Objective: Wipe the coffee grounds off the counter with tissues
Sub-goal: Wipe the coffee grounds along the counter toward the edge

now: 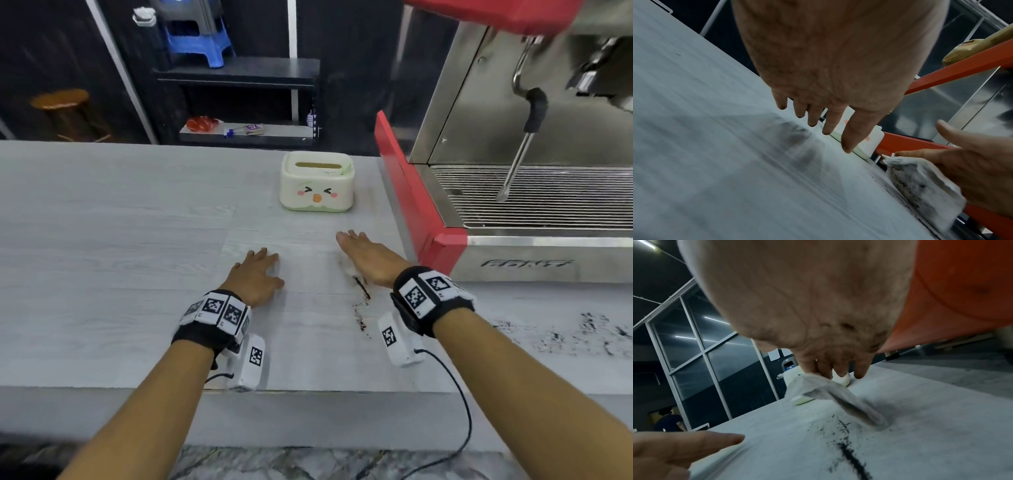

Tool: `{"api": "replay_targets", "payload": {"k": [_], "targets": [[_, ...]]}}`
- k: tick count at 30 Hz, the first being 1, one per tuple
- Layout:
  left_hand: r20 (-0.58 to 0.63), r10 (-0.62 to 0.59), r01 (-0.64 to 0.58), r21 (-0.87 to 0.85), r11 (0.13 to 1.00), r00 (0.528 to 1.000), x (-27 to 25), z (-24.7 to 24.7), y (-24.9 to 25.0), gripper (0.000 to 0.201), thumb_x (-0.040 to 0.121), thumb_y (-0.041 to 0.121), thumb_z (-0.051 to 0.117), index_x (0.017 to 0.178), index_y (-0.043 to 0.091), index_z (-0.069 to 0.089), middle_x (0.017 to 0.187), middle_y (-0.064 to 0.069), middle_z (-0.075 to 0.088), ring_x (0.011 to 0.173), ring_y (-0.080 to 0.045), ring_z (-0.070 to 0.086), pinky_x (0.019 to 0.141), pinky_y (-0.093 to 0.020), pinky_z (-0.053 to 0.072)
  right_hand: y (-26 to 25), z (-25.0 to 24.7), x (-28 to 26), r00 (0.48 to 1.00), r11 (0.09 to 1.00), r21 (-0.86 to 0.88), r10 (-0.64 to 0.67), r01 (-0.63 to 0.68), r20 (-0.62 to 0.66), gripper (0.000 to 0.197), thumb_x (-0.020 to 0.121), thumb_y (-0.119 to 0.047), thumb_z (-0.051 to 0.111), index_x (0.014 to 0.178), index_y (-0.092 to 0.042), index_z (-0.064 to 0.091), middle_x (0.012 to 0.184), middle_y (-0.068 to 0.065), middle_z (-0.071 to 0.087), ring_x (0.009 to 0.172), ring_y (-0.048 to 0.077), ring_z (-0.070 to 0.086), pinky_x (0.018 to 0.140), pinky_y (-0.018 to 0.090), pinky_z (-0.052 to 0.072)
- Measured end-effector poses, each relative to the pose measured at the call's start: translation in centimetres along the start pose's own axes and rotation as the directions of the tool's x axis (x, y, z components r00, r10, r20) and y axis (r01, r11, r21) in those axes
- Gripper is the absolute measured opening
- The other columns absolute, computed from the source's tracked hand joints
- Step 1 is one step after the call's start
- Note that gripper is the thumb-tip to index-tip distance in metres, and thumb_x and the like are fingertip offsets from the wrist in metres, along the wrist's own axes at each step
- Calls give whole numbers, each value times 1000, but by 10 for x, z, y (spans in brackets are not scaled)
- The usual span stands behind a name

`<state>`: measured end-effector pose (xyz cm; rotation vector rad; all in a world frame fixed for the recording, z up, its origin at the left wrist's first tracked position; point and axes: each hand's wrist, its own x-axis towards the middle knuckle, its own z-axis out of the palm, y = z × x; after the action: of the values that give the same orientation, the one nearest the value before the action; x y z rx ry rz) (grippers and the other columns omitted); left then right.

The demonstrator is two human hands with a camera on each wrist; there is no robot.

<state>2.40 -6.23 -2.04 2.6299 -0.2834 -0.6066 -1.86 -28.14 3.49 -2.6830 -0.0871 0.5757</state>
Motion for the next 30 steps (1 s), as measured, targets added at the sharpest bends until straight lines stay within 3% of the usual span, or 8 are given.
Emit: {"api": "replay_targets", "payload": {"k": [5,9,11,13,17,26,28,30], "targets": [[-17,-3,3,-1,1000,1000,12,-3,6,66,93,31,48,150,21,15,160,-2,1,147,-19,-5,120,-41,1,7,-8,37,997,1000,-7,15,-14,76,48,105,-21,9,152,-19,0,160,13,-1,148,29,1,117,37,6],[12,0,0,21,1000,1000,23,-3,5,66,93,33,48,150,21,16,160,-2,0,147,-19,-5,120,-41,0,5,3,56,988,997,-48,69,-63,136,45,104,-15,14,149,-16,12,155,22,12,143,41,10,115,47,15],[24,4,-4,16,1000,1000,24,-1,5,65,93,32,47,150,21,17,160,-2,-1,147,-20,-7,119,-42,-1,8,11,62,983,994,-88,74,-60,166,47,105,-26,14,150,-17,10,158,18,0,145,39,-3,117,51,9],[20,15,-15,19,1000,1000,25,0,4,65,93,32,47,150,21,16,160,-3,-2,147,-20,-7,119,-42,-2,14,21,65,982,989,-142,66,-41,175,58,102,-43,11,152,-17,-1,159,11,-15,146,30,-15,117,48,0],[0,42,-42,34,999,999,25,4,1,67,93,32,48,150,21,16,160,-3,-3,147,-21,-8,118,-43,-2,23,37,60,987,989,-148,49,-26,153,72,96,-57,12,150,-16,-10,158,2,-22,145,20,-19,118,42,-6],[16,70,-71,84,994,997,20,10,-3,69,92,34,49,150,23,14,160,-3,-4,147,-22,-8,119,-43,-1,19,51,15,980,992,-123,34,-10,196,71,97,-55,13,152,-15,-7,159,2,-18,146,19,-17,117,38,-6],[18,70,-71,83,994,997,19,9,-3,69,91,34,49,150,24,14,160,-2,-3,147,-21,-8,119,-43,-1,13,48,4,974,992,-126,45,-17,223,64,100,-47,15,152,-12,3,160,10,-9,147,26,-9,119,43,0],[24,64,-66,83,994,998,19,8,-2,69,91,34,49,150,25,14,160,-1,-3,147,-21,-7,119,-42,0,6,34,-6,970,993,-116,54,-26,239,52,104,-34,18,150,-12,14,159,14,9,146,33,9,118,44,12]]}}
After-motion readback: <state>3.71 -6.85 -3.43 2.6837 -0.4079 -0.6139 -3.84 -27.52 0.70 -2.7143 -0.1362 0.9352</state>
